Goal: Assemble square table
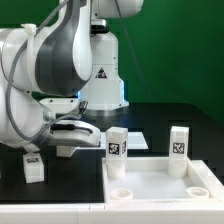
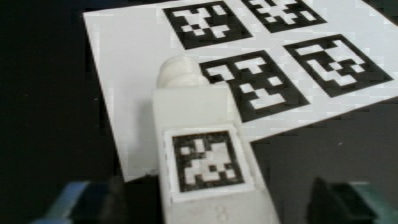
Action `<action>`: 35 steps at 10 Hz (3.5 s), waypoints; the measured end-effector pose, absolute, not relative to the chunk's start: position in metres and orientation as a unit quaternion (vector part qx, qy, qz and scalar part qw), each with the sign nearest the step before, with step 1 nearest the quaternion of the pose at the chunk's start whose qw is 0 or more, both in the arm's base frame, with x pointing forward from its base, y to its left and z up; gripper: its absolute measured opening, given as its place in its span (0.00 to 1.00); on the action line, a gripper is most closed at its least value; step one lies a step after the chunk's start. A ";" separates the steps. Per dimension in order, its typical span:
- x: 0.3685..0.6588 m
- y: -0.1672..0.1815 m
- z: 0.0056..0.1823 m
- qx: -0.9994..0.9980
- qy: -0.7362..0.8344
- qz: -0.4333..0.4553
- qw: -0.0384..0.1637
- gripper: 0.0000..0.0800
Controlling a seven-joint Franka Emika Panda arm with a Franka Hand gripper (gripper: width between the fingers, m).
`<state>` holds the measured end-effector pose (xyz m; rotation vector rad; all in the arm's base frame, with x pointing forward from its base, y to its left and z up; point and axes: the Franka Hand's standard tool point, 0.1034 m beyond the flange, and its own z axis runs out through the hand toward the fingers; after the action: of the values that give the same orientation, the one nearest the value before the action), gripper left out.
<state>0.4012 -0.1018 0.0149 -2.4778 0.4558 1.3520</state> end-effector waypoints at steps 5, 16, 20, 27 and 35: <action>0.407 -0.101 0.024 -0.868 0.137 0.454 0.149 0.35; 0.560 -0.079 0.151 -0.979 0.064 0.161 0.110 0.36; 0.574 -0.080 0.154 -0.994 0.080 0.000 0.075 0.36; 0.618 0.018 0.161 -0.974 0.026 -0.224 0.032 0.36; 0.617 0.073 0.144 -0.974 -0.003 -0.223 0.041 0.36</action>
Offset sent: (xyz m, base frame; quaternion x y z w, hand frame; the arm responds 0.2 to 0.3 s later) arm 0.0000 0.0000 0.0000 0.0000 0.0000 0.0000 1.0000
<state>0.6167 0.0732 0.1435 -2.9823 -0.0087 -0.6831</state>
